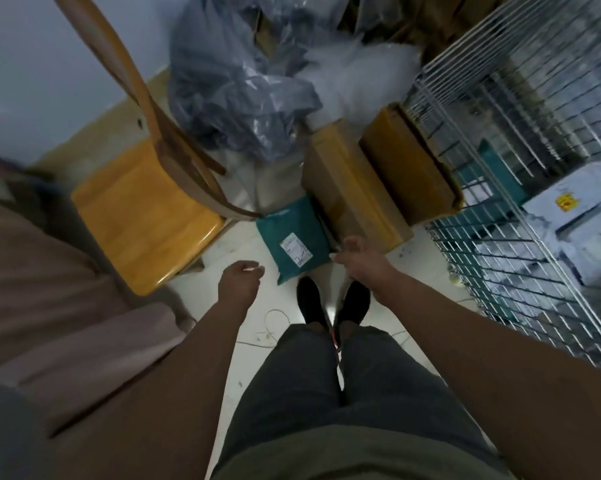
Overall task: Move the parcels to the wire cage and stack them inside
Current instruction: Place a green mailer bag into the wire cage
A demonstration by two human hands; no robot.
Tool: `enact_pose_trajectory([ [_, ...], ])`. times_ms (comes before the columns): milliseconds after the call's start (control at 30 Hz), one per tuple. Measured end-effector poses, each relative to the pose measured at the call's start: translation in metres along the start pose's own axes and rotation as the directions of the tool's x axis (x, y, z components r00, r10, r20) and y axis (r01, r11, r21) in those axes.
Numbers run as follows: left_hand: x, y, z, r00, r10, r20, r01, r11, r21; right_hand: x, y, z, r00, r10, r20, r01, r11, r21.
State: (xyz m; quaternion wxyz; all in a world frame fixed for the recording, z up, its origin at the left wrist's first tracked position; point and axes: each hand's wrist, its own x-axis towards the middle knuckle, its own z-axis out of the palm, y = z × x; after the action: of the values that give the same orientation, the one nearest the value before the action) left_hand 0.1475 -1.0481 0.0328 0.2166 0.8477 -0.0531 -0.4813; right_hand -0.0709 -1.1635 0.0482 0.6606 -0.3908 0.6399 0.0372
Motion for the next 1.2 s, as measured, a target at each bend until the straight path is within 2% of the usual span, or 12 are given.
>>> enact_pose_trajectory([
  [133,0.056,-0.044,0.021,0.985,-0.166,-0.045,0.16,0.981,-0.111,0.073,0.029,0.015,0.999,0.022,0.034,-0.023,0.999,0.023],
  [267,0.149,-0.083,0.063,0.972,-0.229,-0.044,0.217,0.959,-0.18,0.18,0.074,0.042,0.998,0.052,0.025,-0.053,0.997,0.049],
  [467,0.31,-0.13,0.126,0.977,-0.213,-0.016,0.211,0.975,-0.074,0.348,0.145,0.093,1.0,0.003,-0.018,-0.002,1.0,0.03],
  [600,0.398,-0.169,0.159,0.964,-0.265,0.035,0.265,0.964,-0.014,0.44,0.185,0.12,0.987,-0.036,-0.155,0.02,0.995,-0.103],
  [700,0.443,-0.2,0.174,0.948,-0.296,0.115,0.304,0.951,-0.056,0.49,0.205,0.131,0.976,-0.047,-0.211,0.015,0.989,-0.15],
  [867,0.478,-0.23,0.191,0.928,-0.24,0.284,0.313,0.917,-0.248,0.534,0.22,0.138,0.984,-0.026,-0.176,0.029,0.999,0.015],
  [1033,0.48,-0.241,0.2,0.95,-0.236,0.207,0.297,0.888,-0.351,0.537,0.224,0.143,0.992,-0.036,-0.123,0.04,0.999,0.03],
  [1100,0.47,-0.241,0.2,0.957,-0.214,0.195,0.281,0.854,-0.438,0.526,0.223,0.144,0.992,-0.039,-0.123,0.051,0.994,0.099],
  [1200,0.441,-0.232,0.191,0.981,-0.123,0.147,0.182,0.834,-0.521,0.489,0.222,0.142,0.994,-0.017,-0.108,0.039,0.978,0.203],
])
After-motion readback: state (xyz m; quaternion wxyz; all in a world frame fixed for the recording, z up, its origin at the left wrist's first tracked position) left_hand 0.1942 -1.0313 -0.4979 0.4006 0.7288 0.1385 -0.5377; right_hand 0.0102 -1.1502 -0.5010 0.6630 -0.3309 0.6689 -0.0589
